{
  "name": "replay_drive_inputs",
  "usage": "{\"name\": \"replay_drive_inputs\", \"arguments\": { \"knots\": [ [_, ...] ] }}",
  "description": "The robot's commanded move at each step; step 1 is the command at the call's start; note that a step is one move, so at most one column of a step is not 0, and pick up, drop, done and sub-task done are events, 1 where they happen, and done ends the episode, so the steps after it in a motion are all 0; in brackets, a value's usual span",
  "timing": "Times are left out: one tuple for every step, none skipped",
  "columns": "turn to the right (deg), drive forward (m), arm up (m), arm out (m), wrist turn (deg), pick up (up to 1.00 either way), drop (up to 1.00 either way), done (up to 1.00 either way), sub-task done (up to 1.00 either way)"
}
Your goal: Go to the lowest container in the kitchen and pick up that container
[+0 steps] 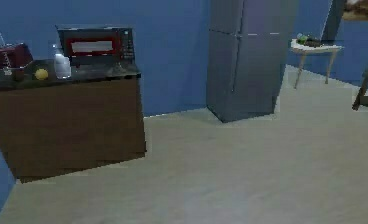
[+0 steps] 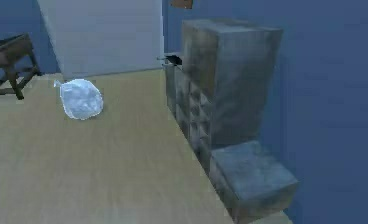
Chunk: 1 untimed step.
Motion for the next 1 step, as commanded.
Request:
{"name": "replay_drive_inputs", "arguments": {
  "knots": [
    [0.0,1.0,0.0,0.0,0.0,0.0,0.0,0.0,0.0]
  ]
}}
